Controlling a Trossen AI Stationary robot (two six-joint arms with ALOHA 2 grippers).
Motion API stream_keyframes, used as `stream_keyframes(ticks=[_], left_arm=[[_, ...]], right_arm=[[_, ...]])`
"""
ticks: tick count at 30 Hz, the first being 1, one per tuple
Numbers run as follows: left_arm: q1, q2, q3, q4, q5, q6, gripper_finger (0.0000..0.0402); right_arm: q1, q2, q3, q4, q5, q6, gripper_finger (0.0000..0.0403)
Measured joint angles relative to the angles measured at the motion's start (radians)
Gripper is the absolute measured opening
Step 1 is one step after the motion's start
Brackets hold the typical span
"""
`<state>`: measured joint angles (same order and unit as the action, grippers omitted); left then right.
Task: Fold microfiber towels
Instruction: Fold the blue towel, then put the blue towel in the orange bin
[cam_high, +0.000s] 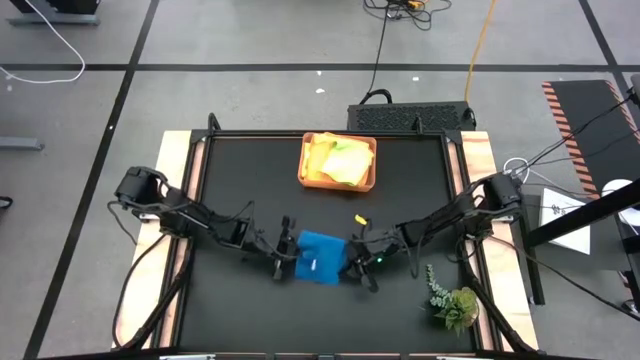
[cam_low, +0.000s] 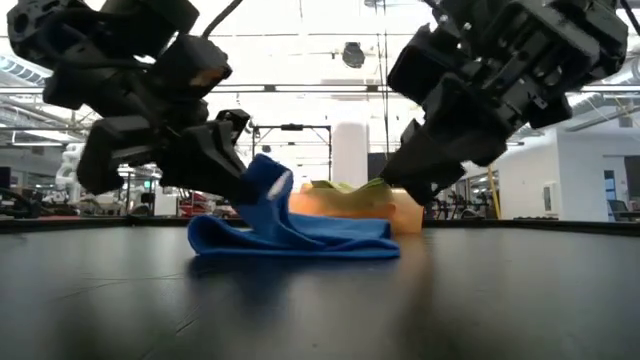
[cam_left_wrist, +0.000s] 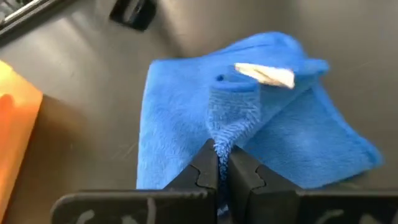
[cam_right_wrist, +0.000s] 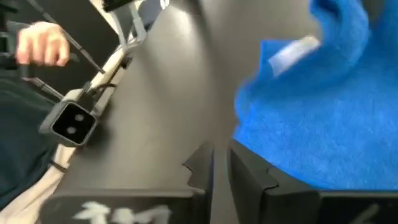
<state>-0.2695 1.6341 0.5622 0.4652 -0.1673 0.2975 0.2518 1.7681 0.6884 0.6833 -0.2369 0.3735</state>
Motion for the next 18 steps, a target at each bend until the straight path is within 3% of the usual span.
stream_keyframes(ticks=[4,10,18], left_arm=[[-0.03,0.0,0.001,-0.001,0.034,-0.037,0.0034],[-0.068,0.0,0.002,0.009,0.061,-0.099,0.0108],[-0.112,-0.014,0.074,-0.016,0.097,-0.19,0.0199]], right_arm=[[0.0,0.016,0.008,-0.005,0.007,0.024,0.0064],[-0.019,-0.031,0.008,-0.015,0.034,0.023,0.0104],[-0.106,-0.098,0.008,-0.094,0.133,0.007,0.0121]])
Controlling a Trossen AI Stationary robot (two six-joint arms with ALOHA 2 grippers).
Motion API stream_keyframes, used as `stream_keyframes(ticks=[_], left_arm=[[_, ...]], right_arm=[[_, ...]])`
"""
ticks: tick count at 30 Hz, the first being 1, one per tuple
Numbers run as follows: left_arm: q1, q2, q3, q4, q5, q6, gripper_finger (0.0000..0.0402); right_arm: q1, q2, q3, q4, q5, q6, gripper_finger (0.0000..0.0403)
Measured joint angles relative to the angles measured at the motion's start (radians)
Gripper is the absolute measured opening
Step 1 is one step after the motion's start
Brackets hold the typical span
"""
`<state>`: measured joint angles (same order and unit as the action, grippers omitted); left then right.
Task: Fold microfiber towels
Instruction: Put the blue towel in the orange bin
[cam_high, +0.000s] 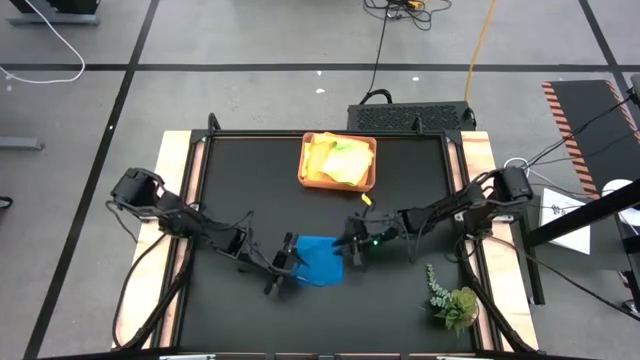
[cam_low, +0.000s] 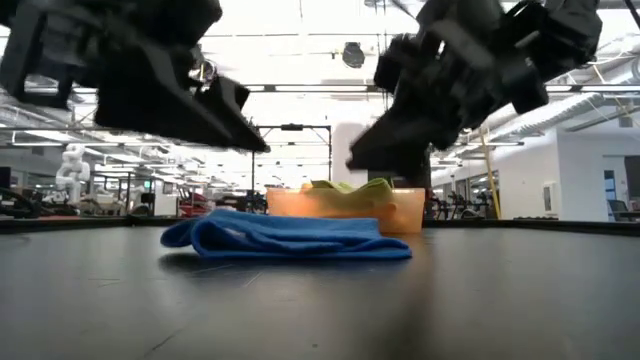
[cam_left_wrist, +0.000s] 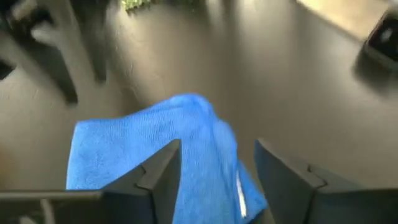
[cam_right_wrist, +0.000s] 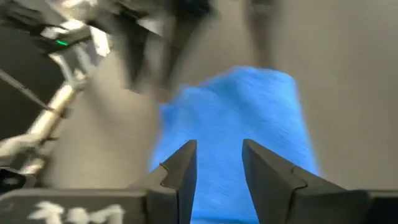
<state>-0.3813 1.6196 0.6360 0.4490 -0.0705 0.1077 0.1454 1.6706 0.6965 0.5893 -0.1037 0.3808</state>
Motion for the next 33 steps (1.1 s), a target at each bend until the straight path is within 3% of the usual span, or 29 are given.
stream_keyframes(ticks=[5,11,19,25,33], left_arm=[[0.006,-0.072,0.054,-0.077,-0.039,-0.16,0.0228],[0.076,-0.168,0.074,-0.252,-0.104,-0.243,0.0234],[0.255,-0.08,0.033,-0.26,0.045,-0.346,0.0234],[0.356,-0.028,0.035,-0.249,0.114,-0.375,0.0234],[0.409,0.07,0.035,-0.207,0.281,-0.431,0.0235]], right_arm=[[-0.061,0.012,0.0,-0.085,-0.011,0.005,0.0137],[-0.122,0.015,-0.001,-0.124,-0.082,0.008,0.0184],[-0.129,0.106,0.0,-0.091,-0.085,0.019,0.0225],[-0.156,0.153,0.002,-0.061,-0.137,0.024,0.0214],[-0.159,0.159,0.0,-0.036,-0.155,-0.013,0.0155]])
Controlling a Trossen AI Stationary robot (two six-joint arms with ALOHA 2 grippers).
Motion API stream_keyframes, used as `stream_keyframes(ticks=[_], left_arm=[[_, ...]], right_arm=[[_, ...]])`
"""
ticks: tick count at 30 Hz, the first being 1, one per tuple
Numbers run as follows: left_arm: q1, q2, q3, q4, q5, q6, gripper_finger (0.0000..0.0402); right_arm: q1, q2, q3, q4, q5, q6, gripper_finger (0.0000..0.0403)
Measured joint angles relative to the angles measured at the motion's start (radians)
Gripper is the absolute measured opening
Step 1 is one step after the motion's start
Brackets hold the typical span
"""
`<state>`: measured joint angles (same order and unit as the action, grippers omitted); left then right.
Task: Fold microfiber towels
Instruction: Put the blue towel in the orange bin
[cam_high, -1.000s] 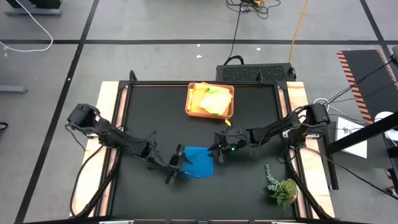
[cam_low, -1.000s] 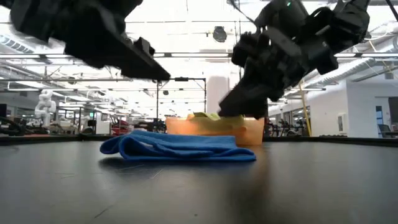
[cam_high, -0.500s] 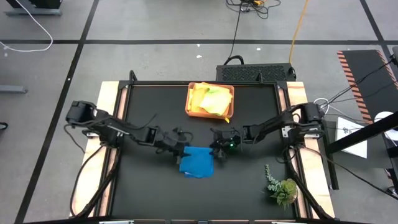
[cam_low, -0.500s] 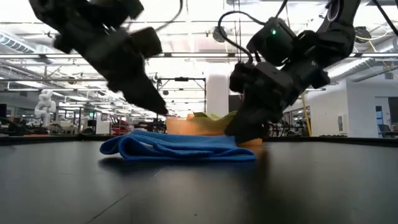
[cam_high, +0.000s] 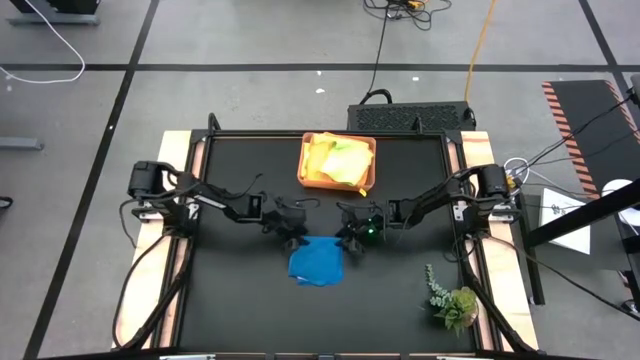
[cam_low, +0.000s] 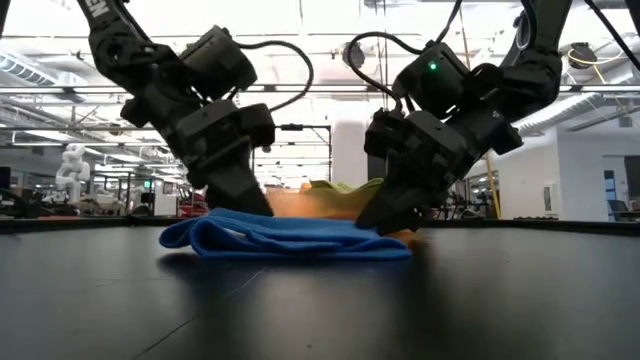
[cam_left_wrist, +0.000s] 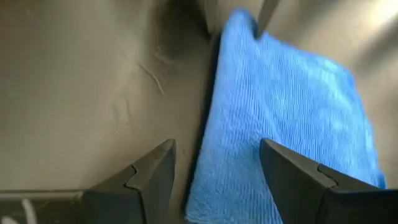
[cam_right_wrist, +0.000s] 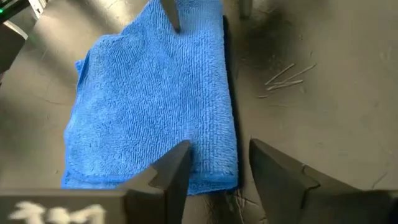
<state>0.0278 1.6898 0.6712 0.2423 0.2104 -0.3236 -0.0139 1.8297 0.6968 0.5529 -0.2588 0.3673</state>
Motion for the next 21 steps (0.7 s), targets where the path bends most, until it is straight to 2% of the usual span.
stream_keyframes(ticks=[5,10,14,17,21], left_arm=[[0.007,0.042,0.003,-0.02,0.06,-0.013,0.0235],[0.009,0.06,0.006,-0.057,0.086,-0.008,0.0235],[0.013,0.061,0.005,-0.055,0.095,0.015,0.0223],[0.013,0.063,0.009,-0.06,0.094,0.07,0.0169],[0.021,0.036,0.008,-0.071,0.142,0.205,0.0039]], right_arm=[[0.001,0.001,0.0,-0.002,-0.006,-0.027,0.0095],[0.002,0.001,-0.001,0.0,-0.008,-0.05,0.0017],[0.002,0.0,-0.001,0.001,-0.008,-0.065,0.0011],[0.002,-0.026,-0.002,-0.004,-0.008,-0.069,0.0006],[0.002,-0.094,-0.001,-0.01,0.016,-0.099,0.0004]])
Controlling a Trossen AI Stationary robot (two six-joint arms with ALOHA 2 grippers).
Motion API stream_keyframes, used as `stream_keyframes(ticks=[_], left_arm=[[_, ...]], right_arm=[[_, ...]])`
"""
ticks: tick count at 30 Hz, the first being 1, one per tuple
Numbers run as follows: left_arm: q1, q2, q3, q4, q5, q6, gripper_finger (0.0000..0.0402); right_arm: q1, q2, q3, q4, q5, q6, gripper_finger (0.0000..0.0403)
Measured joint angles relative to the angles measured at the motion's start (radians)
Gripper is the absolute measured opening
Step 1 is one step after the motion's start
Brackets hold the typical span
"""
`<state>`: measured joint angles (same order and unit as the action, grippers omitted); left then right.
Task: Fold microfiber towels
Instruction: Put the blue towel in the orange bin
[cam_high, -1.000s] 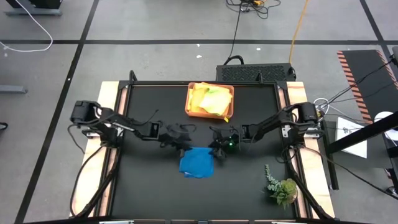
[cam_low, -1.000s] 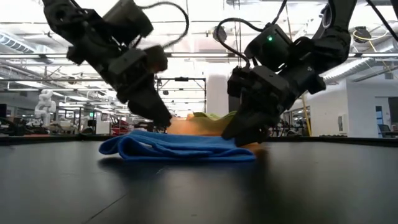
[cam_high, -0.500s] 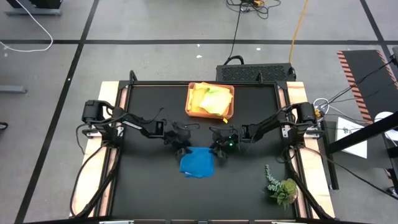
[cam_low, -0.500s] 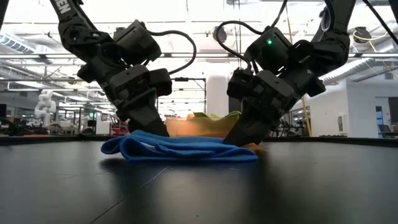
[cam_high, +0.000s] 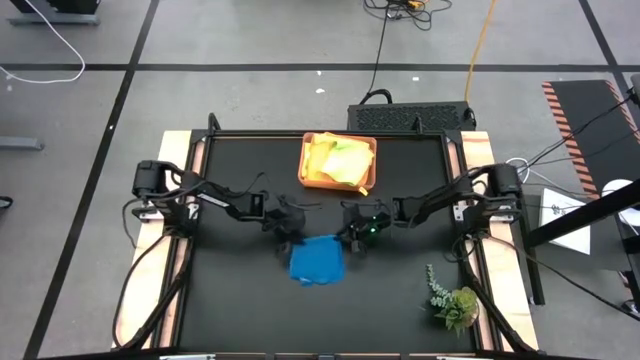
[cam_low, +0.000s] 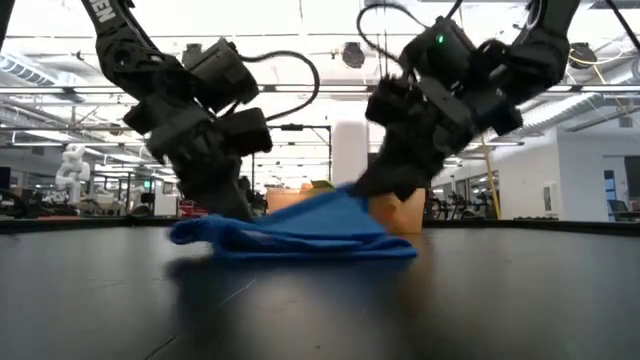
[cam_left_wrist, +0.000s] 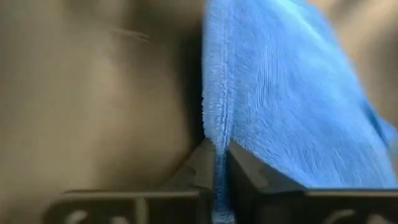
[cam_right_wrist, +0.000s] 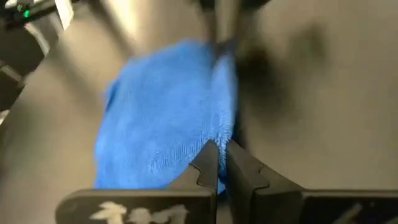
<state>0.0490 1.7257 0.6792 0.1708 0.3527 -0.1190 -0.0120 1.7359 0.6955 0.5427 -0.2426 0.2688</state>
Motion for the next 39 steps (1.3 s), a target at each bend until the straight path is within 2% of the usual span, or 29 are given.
stream_keyframes(ticks=[1,4,11,17,24,29,32,36,39], left_arm=[[0.006,-0.011,-0.002,0.0,0.014,0.002,0.0021],[0.041,-0.078,-0.002,-0.002,0.005,0.025,0.0014],[0.129,-0.247,0.05,0.001,-0.115,0.189,0.0006],[0.241,-0.268,0.178,-0.059,-0.126,0.361,0.0005],[0.4,-0.137,0.384,-0.193,-0.154,0.502,0.0004],[0.497,0.018,0.522,-0.248,-0.144,0.56,0.0004],[0.537,0.108,0.591,-0.246,-0.135,0.573,0.0012],[0.57,0.204,0.657,-0.252,-0.137,0.588,0.0017],[0.581,0.253,0.696,-0.251,-0.151,0.589,0.0018]], right_arm=[[-0.002,-0.018,0.001,-0.004,0.01,-0.008,0.0004],[-0.016,-0.08,0.0,-0.047,0.018,-0.033,0.0003],[-0.067,-0.274,0.0,-0.205,0.221,-0.135,0.0001],[-0.168,-0.411,0.0,-0.267,0.317,-0.204,0.0001],[-0.353,-0.438,0.0,-0.281,0.323,-0.251,0.0001],[-0.484,-0.402,0.002,-0.272,0.311,-0.268,0.0],[-0.54,-0.359,0.002,-0.261,0.303,-0.283,0.0],[-0.607,-0.265,0.002,-0.206,0.216,-0.283,0.0],[-0.646,-0.191,0.002,-0.158,0.194,-0.29,0.0003]])
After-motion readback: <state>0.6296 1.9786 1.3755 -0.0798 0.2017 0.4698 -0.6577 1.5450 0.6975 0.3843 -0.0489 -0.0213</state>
